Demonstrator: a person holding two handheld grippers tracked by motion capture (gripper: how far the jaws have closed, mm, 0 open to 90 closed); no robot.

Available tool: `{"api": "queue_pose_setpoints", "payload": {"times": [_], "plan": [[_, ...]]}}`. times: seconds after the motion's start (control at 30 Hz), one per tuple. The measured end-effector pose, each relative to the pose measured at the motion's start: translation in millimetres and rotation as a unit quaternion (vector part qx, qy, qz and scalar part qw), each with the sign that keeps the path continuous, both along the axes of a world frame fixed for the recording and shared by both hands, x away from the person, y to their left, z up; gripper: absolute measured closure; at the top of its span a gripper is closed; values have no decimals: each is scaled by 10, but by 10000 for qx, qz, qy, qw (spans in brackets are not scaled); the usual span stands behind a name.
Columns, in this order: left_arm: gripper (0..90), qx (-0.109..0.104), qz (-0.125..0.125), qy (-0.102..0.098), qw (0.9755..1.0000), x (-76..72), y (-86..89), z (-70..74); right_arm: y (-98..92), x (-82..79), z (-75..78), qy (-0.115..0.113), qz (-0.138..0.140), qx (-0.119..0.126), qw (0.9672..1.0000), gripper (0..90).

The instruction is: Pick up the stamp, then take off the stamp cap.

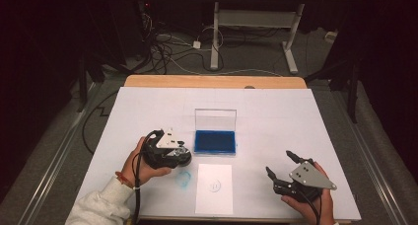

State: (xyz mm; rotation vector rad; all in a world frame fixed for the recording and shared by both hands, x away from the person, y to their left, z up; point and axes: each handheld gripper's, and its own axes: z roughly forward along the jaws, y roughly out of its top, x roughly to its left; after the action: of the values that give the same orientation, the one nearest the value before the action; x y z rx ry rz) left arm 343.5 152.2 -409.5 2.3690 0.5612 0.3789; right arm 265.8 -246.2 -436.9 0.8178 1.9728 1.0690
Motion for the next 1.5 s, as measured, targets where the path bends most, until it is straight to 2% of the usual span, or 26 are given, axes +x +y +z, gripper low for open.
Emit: {"api": "queue_pose_setpoints", "payload": {"times": [0.27,0.33,0.5,0.67,0.73,0.87,0.9,0.97,1.03,1.1,1.13,1.17,1.2,1.23,1.3,1.43,1.5], "plan": [[545,-114,28,-51,9999,-36,17,23,16,17,-5,20,54,4,10000,217],[545,-77,5,-86,9999,-54,17,33,21,22,-13,37,42,-8,10000,216],[545,-182,-15,-31,9998,-59,20,42,41,32,-2,-27,-17,10,10000,196],[545,-223,-11,-9,9998,-33,5,40,45,60,-9,30,69,77,9999,180],[545,-346,-25,24,9994,-18,-29,62,65,73,-13,60,134,52,9999,177],[545,-459,-122,11,9989,-1,-108,108,92,93,-17,89,151,36,9998,176],[545,-569,-161,6,9982,25,-154,139,116,119,-5,117,188,72,9997,176],[545,-575,-193,1,9982,43,-176,153,133,137,4,125,208,80,9997,178],[545,-732,-249,46,9970,100,-240,178,215,188,18,185,341,91,9992,176],[545,-758,-265,62,9968,114,-268,181,248,212,19,256,421,99,9987,175],[545,-796,-285,75,9964,124,-296,187,328,261,11,386,568,122,9976,191],[545,-842,-308,100,9959,133,-324,193,328,261,11,386,568,122,9976,191],[546,-861,-337,103,9957,137,-354,200,413,309,8,456,785,244,9956,226],[546,-872,-344,85,9956,136,-386,206,467,334,9,505,891,282,9943,224],[546,-921,-371,114,9950,143,-434,226,525,356,11,501,971,269,9937,224],[546,-991,-395,84,9943,145,-523,254,799,440,3,568,1258,244,9901,209],[546,-1041,-429,75,9936,146,-557,264,843,455,0,609,1306,269,9892,208]]}}
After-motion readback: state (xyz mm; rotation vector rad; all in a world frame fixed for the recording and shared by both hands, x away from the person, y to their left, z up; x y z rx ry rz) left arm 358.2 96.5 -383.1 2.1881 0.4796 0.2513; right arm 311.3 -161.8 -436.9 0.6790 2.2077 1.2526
